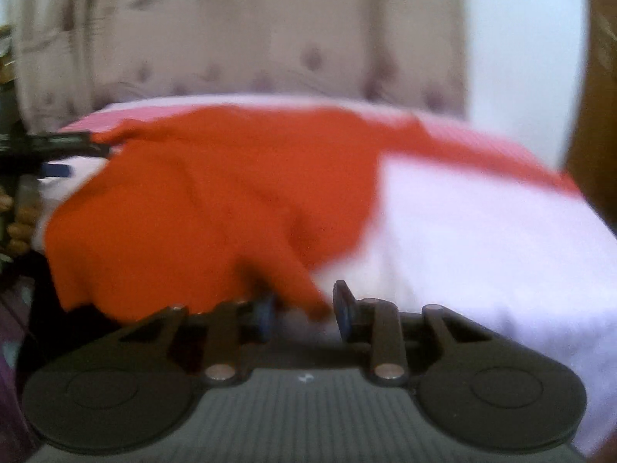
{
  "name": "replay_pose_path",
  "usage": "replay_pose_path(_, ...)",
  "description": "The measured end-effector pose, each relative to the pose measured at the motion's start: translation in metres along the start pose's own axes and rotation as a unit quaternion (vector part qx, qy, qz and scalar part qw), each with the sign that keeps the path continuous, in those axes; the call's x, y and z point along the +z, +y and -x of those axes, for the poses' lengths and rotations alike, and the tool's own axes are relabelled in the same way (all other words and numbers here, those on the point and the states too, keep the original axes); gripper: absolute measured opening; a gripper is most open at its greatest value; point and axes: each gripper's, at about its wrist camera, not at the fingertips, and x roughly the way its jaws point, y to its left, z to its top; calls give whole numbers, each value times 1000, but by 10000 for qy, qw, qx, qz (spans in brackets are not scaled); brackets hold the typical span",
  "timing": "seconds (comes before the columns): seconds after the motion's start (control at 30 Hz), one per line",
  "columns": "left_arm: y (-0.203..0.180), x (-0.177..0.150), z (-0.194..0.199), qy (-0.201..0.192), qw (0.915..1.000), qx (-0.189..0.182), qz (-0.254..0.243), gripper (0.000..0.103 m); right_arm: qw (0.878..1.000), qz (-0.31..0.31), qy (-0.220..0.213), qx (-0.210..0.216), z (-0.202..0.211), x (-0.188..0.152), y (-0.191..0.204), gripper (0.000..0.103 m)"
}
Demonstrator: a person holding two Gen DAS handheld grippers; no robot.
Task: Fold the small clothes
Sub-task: 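Grasp the other sleeve end with the right gripper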
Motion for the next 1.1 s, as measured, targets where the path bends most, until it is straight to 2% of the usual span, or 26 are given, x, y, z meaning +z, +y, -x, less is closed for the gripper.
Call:
replay_pose_path(0.13,-6,0,-1,23,9998,-19,-211,100,9982,-556,131,-163,21,-21,-26,30)
replay_pose_path(0.2,-7,0,1,4,9997,-58,-258,100,9966,-808,-121,56,34,-19,-34,32)
replay_pose_path(0.27,-8,-1,2,-24,9995,-18,-309,102,9926,-970,-551,487,43,-9,-36,61)
replay_pose_path(0.3,-8,-1,0,7,9995,5,-314,102,9922,-911,-687,507,42,-4,-33,89)
replay_pose_path(0.33,-7,-1,-1,54,9996,27,-284,102,9917,-823,-828,542,39,2,-30,97)
replay_pose_path(0.37,-6,-1,-1,68,9997,38,-235,102,9907,-806,-908,617,34,4,-28,96)
replay_pose_path(0.47,-5,-1,-2,65,9998,39,-200,102,9911,-678,-785,837,9,15,-22,96)
replay_pose_path(0.5,-5,0,-3,68,9997,31,-224,102,9927,-561,-680,825,-3,18,-20,95)
replay_pose_path(0.57,-7,0,-4,88,9995,10,-307,102,9943,-350,-385,926,-22,21,-13,58)
replay_pose_path(0.6,-8,1,-5,93,9994,7,-341,102,9955,-280,-106,898,-34,21,-9,29)
replay_pose_path(0.63,-9,1,-6,103,9992,10,-382,102,9962,-302,-155,804,-36,18,-8,25)
replay_pose_path(0.7,-10,1,-8,126,9990,14,-423,103,9953,-349,-115,892,-27,18,-9,11)
replay_pose_path(0.77,-9,1,-8,129,9992,-17,-389,103,9954,-410,-345,789,-5,16,-12,11)
replay_pose_path(0.83,-8,1,-9,121,9991,-72,-388,103,9969,-349,-502,497,18,11,-17,10)
replay_pose_path(0.9,-9,1,-9,137,9989,-96,-445,103,9987,-188,-411,241,21,5,-23,10)
replay_pose_path(0.93,-10,1,-10,154,9985,-94,-515,103,9992,-181,-249,268,17,2,-26,10)
replay_pose_path(1.0,-11,1,-10,200,9976,-151,-653,103,9948,-370,456,836,1,-3,-32,10)
replay_pose_path(1.03,-12,1,-10,231,9970,-164,-713,103,9931,-493,498,942,1,-5,-34,11)
replay_pose_path(1.1,-14,2,-8,307,9962,-138,-802,103,9887,-712,258,1291,11,-2,-44,11)
